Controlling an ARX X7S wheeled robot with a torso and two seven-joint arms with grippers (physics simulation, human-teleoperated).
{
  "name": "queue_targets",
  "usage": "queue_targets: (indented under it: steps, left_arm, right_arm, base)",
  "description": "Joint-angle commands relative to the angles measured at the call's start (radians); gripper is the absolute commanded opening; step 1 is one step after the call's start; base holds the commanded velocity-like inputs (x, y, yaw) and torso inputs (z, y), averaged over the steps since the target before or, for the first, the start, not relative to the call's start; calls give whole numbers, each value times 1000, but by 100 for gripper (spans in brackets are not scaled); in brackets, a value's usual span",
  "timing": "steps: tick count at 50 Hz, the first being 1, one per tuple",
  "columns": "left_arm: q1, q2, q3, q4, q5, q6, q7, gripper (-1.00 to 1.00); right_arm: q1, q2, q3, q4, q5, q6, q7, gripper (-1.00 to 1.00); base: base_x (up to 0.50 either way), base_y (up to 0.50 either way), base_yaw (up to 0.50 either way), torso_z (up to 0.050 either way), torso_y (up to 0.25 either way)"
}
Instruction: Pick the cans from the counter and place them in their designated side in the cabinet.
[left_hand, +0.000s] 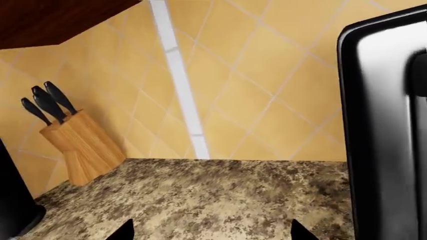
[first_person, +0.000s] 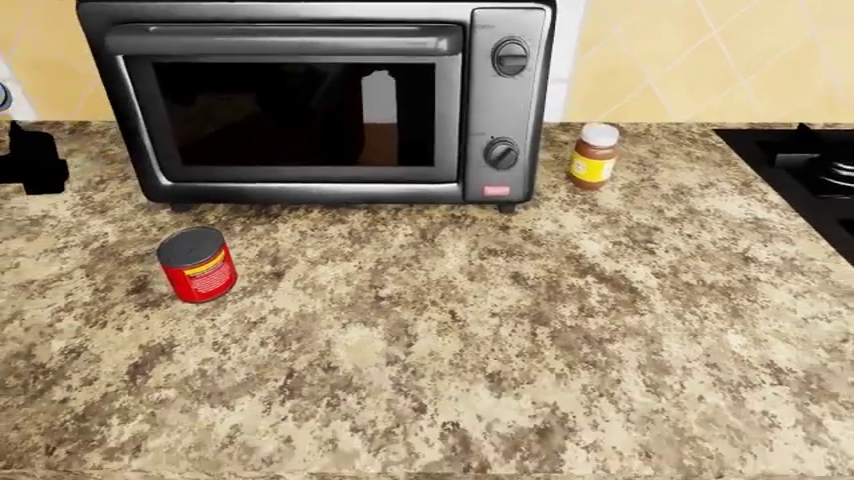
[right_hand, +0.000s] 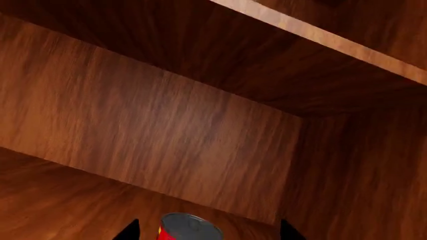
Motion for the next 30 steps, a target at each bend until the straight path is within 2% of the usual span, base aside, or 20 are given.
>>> queue_targets:
  steps: [1, 12, 16, 17, 18, 19, 27, 30]
  left_arm:
    - [-21, 15, 2, -84, 43, 59, 13, 100]
    - [-16, 25, 12, -91, 41, 75, 18, 100]
    - [-19, 22, 10, -82, 37, 66, 23, 100]
    - [-20, 23, 10, -82, 36, 66, 25, 100]
    - [-22, 23, 11, -81, 35, 65, 26, 100]
    - [-24, 24, 10, -80, 33, 65, 27, 100]
    - [-1, 34, -8, -24, 10, 52, 32, 100]
    - [26, 43, -20, 25, -6, 49, 35, 100]
  right_arm:
    - [2, 0, 0, -1, 0, 1, -1, 100]
    - [2, 0, 0, -1, 0, 1, -1, 100]
    - [2, 0, 0, -1, 0, 1, -1, 100]
    - [-2, 53, -118, 62, 150, 151, 149, 100]
    - [-3, 53, -126, 62, 300, 141, 168, 100]
    - [-7, 54, -124, 62, 332, 129, 158, 100]
    - [-79, 59, -124, 62, 341, -52, 33, 100]
    - [-149, 75, -76, 62, 366, -86, 58, 100]
  base:
    - [-500, -3, 0, 0, 0]
    - [-490, -3, 0, 0, 0]
    - [0, 0, 0, 0, 0]
    - [0, 0, 0, 0, 0]
    - [0, 0, 0, 0, 0]
    - [0, 0, 0, 0, 0]
    - [0, 0, 0, 0, 0]
    - [0, 0, 0, 0, 0]
